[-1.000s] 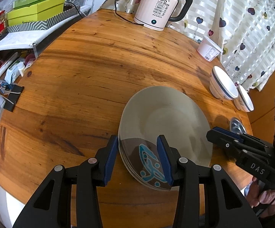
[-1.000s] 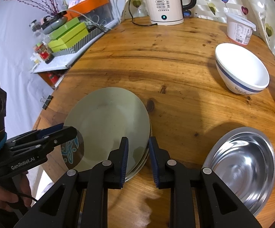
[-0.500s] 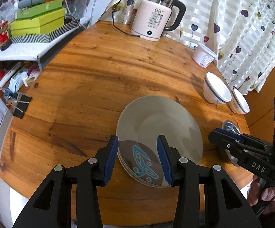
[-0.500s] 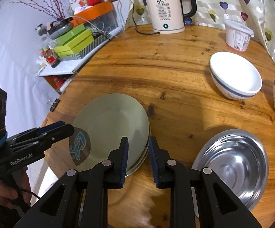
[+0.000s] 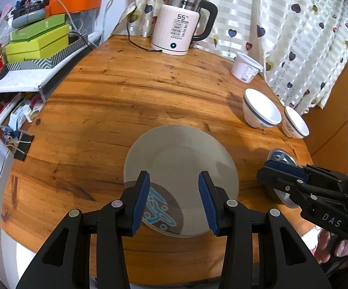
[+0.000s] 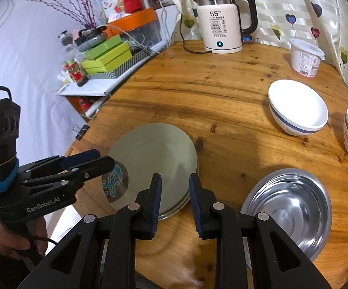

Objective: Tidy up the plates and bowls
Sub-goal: 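Lift the beige plate stack with both grippers and carry it aside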

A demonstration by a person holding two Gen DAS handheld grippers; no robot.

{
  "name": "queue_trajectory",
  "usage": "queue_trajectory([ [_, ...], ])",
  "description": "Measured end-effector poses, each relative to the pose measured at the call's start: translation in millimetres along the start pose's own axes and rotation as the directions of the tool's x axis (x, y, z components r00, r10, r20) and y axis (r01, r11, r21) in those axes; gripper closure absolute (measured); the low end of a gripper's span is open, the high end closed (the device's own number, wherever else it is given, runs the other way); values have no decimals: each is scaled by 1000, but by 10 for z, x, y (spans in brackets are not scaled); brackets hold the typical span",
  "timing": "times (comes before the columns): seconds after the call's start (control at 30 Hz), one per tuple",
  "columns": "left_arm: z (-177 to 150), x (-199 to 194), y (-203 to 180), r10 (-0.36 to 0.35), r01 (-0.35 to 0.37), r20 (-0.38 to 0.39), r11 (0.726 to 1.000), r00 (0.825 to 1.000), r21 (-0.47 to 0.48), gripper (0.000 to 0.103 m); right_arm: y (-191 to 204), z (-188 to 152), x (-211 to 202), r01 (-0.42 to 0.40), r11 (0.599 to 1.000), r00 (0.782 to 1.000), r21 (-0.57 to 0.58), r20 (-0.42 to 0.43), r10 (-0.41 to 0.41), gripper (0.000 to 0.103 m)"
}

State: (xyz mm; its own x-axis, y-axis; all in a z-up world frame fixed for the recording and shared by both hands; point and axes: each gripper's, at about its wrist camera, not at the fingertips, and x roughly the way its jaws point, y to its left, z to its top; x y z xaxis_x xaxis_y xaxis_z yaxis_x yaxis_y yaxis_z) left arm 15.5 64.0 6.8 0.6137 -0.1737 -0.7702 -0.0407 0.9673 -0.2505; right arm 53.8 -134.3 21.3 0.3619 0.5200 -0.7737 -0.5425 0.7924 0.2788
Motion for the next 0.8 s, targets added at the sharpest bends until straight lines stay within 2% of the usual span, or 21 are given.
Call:
queue_trajectory([
  [0.4,60,13,-173,4,-4,6,999,1000,50,60,-92,0,-119,-3,1000,1000,16,17,3,80],
  [0.8,174,101,-393,17,-18,11,994,1000,111,60,-340,1,-237,32,997,999,67,29,-34,80],
])
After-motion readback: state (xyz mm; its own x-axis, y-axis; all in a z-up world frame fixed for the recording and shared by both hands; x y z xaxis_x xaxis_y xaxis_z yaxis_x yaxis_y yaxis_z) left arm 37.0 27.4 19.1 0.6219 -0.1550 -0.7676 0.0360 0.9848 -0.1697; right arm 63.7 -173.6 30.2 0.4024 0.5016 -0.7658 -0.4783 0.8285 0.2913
